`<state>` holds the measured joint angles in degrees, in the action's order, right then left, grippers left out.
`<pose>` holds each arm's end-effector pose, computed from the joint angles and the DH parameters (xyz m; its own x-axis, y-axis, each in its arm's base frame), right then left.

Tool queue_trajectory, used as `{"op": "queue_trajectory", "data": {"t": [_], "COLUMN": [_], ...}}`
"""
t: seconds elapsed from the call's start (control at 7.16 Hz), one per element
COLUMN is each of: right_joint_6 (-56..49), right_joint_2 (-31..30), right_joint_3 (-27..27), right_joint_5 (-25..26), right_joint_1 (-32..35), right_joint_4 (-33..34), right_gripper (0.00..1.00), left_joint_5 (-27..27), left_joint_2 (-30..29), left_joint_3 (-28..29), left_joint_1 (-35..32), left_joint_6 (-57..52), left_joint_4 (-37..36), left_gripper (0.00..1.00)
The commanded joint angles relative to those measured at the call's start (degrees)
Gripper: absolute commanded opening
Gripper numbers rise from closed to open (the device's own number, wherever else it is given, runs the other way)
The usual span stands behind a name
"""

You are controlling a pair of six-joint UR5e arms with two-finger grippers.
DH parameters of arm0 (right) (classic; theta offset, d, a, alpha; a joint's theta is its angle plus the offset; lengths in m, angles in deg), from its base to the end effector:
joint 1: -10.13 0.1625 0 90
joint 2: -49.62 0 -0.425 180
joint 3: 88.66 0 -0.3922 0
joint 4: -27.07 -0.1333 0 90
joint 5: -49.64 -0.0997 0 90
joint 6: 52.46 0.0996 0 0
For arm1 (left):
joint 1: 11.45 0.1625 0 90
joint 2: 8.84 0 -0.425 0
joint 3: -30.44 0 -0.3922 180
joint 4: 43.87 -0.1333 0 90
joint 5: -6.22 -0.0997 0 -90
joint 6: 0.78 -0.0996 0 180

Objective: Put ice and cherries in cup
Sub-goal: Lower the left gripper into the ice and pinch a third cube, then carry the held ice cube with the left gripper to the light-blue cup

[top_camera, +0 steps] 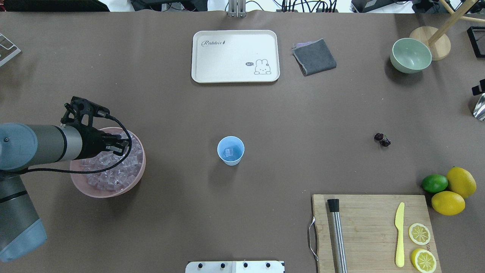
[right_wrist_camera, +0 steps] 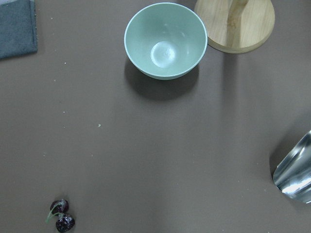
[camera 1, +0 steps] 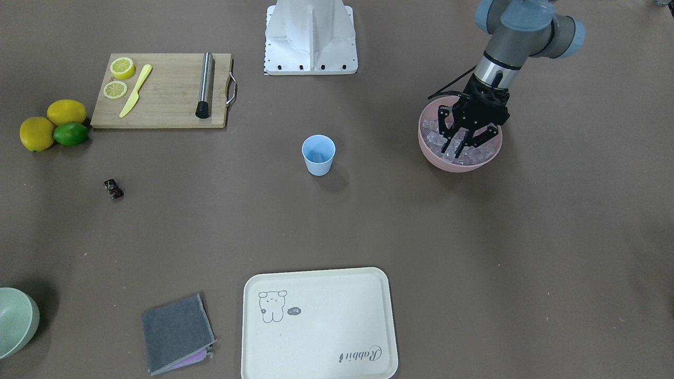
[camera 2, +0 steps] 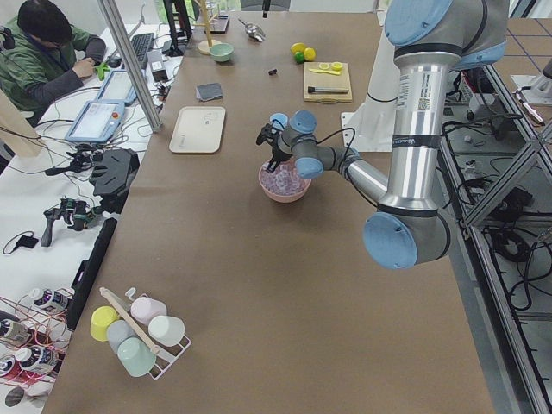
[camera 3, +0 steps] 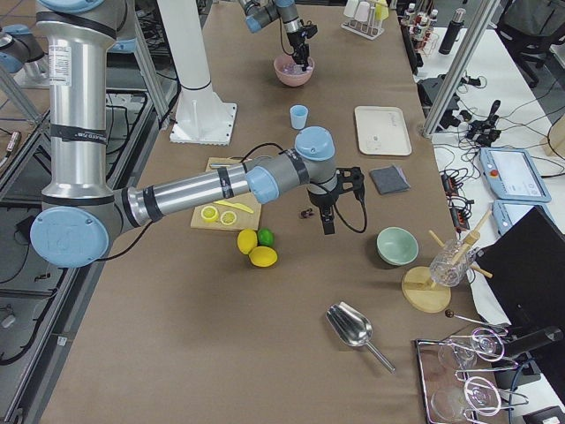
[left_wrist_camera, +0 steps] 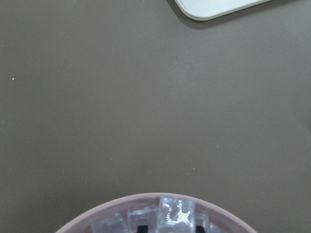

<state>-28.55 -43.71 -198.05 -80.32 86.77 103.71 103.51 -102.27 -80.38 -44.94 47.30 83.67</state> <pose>-0.0427 -0.4797 0.4958 0.6967 -0.0990 0.7105 -0.0887 0.9709 0.2223 0.3648 -0.3860 0.3845 0.5967 0.3998 -0.6958 0.0745 0.8357 0.5441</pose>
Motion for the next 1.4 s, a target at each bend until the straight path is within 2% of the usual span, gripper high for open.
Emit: {"op": "queue_trajectory", "data": {"t": [0.0,0.14,0.28,0.42,0.56,0.7,0.84,0.98,1.12,1.26], "right_joint_6": [0.1,0.1,0.1,0.0,0.1,0.1,0.1,0.1,0.1,0.1], "right_joint_2": [0.0,0.1,0.1,0.0,0.1,0.1,0.1,0.1,0.2,0.2], "right_joint_3": [0.0,0.0,0.0,0.0,0.0,0.0,0.0,0.0,0.0,0.0], "right_joint_5": [0.0,0.1,0.0,0.1,0.1,0.1,0.1,0.0,0.0,0.0], "right_joint_1": [0.0,0.0,0.0,0.0,0.0,0.0,0.0,0.0,0.0,0.0], "right_joint_4": [0.0,0.0,0.0,0.0,0.0,0.0,0.0,0.0,0.0,0.0], "right_gripper": [1.00,1.00,1.00,1.00,1.00,1.00,1.00,1.00,1.00,1.00], "left_joint_5": [0.0,0.0,0.3,0.8,1.1,3.8,4.0,3.5,0.7,-5.0], "left_joint_2": [0.0,0.1,0.0,0.2,0.0,-0.7,-4.0,-11.6,-16.0,-20.3], "left_joint_3": [-0.1,-0.4,-0.8,-2.6,-3.8,-4.0,-2.7,1.4,4.4,6.8], "left_joint_1": [0.0,0.0,-0.1,-0.1,-0.1,-0.2,-0.1,0.9,3.7,7.3], "left_joint_6": [0.0,0.0,0.0,0.1,0.1,0.4,7.2,15.6,19.2,21.3], "left_joint_4": [0.0,0.1,0.1,0.1,0.1,0.1,0.0,-0.4,-0.4,-0.6], "left_gripper": [0.30,0.22,0.09,0.00,0.00,0.00,0.00,0.00,0.00,0.00]}}
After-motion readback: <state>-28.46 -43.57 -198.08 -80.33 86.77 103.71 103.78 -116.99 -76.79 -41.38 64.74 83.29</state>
